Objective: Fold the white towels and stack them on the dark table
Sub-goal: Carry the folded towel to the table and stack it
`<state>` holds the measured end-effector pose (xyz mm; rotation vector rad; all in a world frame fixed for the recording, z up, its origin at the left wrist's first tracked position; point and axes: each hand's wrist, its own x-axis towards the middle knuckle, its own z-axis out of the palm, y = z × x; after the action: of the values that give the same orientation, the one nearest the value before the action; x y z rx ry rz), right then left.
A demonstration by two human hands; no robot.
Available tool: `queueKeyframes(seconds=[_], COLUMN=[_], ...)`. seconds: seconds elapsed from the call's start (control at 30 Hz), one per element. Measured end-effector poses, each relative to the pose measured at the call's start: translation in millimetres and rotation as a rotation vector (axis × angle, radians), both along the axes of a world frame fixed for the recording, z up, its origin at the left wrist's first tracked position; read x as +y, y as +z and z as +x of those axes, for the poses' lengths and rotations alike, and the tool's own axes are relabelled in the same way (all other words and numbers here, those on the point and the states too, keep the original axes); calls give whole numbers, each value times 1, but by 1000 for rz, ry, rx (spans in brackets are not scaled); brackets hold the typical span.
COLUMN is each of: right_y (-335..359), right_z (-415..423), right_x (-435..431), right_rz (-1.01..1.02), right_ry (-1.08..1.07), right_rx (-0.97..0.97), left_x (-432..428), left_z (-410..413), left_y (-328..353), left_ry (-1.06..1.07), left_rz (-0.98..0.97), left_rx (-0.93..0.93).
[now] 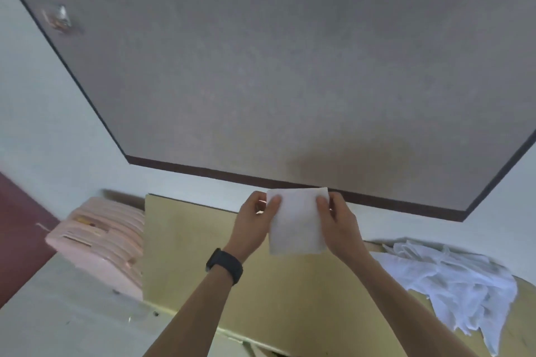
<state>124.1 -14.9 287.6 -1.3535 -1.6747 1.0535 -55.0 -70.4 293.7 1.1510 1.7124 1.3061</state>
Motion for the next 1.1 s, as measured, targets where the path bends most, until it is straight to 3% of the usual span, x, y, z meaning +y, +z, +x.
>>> queueKeyframes(seconds=[0.2,0.5,0.77,1.0,1.1], right_y=[35,12,1,14,15], right_z=[-46,-100,-188,-255,-275], right_x=[-39,-178,-398,-647,-760], right_rz=[98,59,248,47,-86], right_ry=[143,559,1017,1445,1581], right_rx=[36,-33,-164,-66,-3], left_x=[-61,-247,-489,-753,-870], left_z=[5,-10,-34,-52,-49], left_y=[33,9,6,3,8], left_ry=[313,761,1275,1670,1758], left_rz=[32,-42,-161,-70,-121], left_rx=[136,85,81,11,88])
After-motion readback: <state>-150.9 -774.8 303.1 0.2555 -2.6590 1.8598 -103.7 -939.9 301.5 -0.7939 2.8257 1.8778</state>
